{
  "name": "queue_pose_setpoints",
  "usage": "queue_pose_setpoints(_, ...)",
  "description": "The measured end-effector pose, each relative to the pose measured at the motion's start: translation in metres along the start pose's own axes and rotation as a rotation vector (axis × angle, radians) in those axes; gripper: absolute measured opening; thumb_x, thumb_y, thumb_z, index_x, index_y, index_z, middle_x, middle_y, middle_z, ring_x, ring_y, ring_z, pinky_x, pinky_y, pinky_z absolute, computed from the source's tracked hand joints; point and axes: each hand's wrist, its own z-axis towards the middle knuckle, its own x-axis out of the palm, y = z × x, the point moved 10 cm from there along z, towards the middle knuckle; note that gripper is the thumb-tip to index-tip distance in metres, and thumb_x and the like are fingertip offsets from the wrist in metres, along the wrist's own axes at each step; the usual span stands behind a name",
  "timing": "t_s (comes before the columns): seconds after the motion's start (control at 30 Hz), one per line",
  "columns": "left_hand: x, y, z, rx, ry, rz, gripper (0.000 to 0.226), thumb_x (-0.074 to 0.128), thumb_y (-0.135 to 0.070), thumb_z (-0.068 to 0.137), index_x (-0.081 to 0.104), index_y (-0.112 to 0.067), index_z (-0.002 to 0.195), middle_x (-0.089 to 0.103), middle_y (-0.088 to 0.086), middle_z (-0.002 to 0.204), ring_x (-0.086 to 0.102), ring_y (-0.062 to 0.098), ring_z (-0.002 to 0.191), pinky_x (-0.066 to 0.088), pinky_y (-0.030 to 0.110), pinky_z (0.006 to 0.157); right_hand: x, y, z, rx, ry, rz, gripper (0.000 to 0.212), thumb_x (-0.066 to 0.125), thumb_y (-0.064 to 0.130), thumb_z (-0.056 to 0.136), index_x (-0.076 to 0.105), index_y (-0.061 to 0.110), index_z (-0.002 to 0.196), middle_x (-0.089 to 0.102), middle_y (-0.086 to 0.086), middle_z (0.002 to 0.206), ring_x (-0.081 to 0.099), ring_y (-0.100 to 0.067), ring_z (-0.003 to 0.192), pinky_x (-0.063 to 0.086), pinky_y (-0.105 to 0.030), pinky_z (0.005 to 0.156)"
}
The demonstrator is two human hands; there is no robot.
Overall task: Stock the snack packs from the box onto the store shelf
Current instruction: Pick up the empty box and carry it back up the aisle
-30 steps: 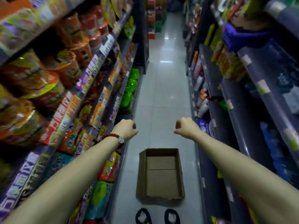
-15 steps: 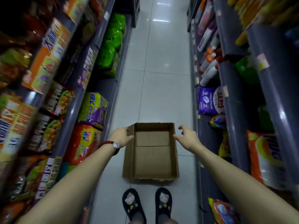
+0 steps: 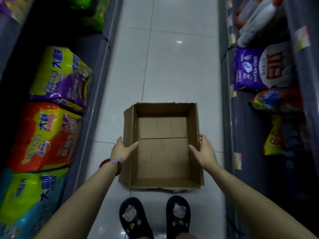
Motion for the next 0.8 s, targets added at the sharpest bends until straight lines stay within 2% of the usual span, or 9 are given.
queue_pose_setpoints(0.17, 0.042, 0.032, 0.047, -0.027, 0.02, -0.154, 0.103, 0.071, -0.046, 0.077, 0.005, -0.021, 0.152, 0.016, 0.009, 0.159, 0.022, 0.032, 0.144, 0.027, 0.05, 0.114, 0.032, -0.05, 0.036, 0.092, -0.069, 0.026, 0.094, 0.07, 0.034, 0.084, 0.008, 0.02, 0.153, 0.021, -0.008, 0.158, 0.027, -0.03, 0.144, 0.031, -0.045, 0.113)
queue_pose_setpoints(0.27, 0.063, 0.043, 0.061, -0.006, 0.016, -0.165, 0.103, 0.072, -0.044, 0.077, 0.003, -0.025, 0.152, 0.018, 0.006, 0.159, 0.024, 0.033, 0.143, 0.027, 0.05, 0.114, 0.049, -0.074, 0.053, 0.167, -0.081, 0.129, 0.097, 0.071, 0.033, 0.083, 0.005, 0.023, 0.153, 0.021, -0.008, 0.159, 0.028, -0.033, 0.143, 0.032, -0.048, 0.112)
queue_pose_setpoints(0.37, 0.066, 0.044, 0.067, 0.051, -0.089, -0.181, 0.086, 0.066, -0.037, 0.085, 0.011, -0.029, 0.151, 0.026, 0.004, 0.157, 0.03, 0.033, 0.14, 0.03, 0.044, 0.112, 0.061, -0.082, 0.062, 0.174, -0.078, 0.235, 0.078, 0.065, 0.031, 0.089, 0.019, 0.022, 0.15, 0.038, -0.01, 0.151, 0.04, -0.035, 0.136, 0.037, -0.046, 0.109)
queue_pose_setpoints(0.43, 0.065, 0.042, 0.069, 0.057, -0.141, -0.163, 0.075, 0.06, -0.035, 0.09, 0.017, -0.026, 0.151, 0.031, 0.006, 0.155, 0.033, 0.033, 0.139, 0.031, 0.041, 0.111, 0.062, -0.084, 0.064, 0.152, -0.109, 0.255, 0.059, 0.059, 0.027, 0.094, 0.033, 0.017, 0.146, 0.05, -0.009, 0.141, 0.048, -0.032, 0.13, 0.04, -0.042, 0.107)
queue_pose_setpoints(0.5, 0.066, 0.041, 0.069, 0.035, -0.149, -0.134, 0.067, 0.053, -0.036, 0.094, 0.021, -0.021, 0.151, 0.034, 0.007, 0.153, 0.034, 0.032, 0.139, 0.031, 0.039, 0.111, 0.06, -0.084, 0.064, 0.152, -0.131, 0.236, 0.049, 0.053, 0.025, 0.097, 0.04, 0.013, 0.142, 0.055, -0.009, 0.135, 0.051, -0.03, 0.126, 0.041, -0.039, 0.105)
queue_pose_setpoints(0.67, 0.058, 0.028, 0.059, 0.021, -0.149, -0.136, 0.056, 0.039, -0.041, 0.099, 0.027, -0.02, 0.149, 0.039, 0.008, 0.15, 0.035, 0.033, 0.138, 0.03, 0.041, 0.111, 0.047, -0.075, 0.058, 0.163, -0.147, 0.234, 0.049, 0.051, 0.03, 0.098, 0.041, 0.013, 0.143, 0.056, -0.009, 0.136, 0.052, -0.03, 0.127, 0.043, -0.042, 0.106)
queue_pose_setpoints(0.8, 0.031, 0.0, 0.032, 0.032, -0.158, -0.162, 0.053, 0.035, -0.043, 0.1, 0.031, -0.02, 0.148, 0.041, 0.007, 0.149, 0.036, 0.033, 0.137, 0.029, 0.041, 0.112, 0.013, -0.049, 0.037, 0.149, -0.168, 0.247, 0.049, 0.049, 0.033, 0.098, 0.042, 0.014, 0.143, 0.056, -0.01, 0.136, 0.051, -0.029, 0.127, 0.041, -0.042, 0.108)
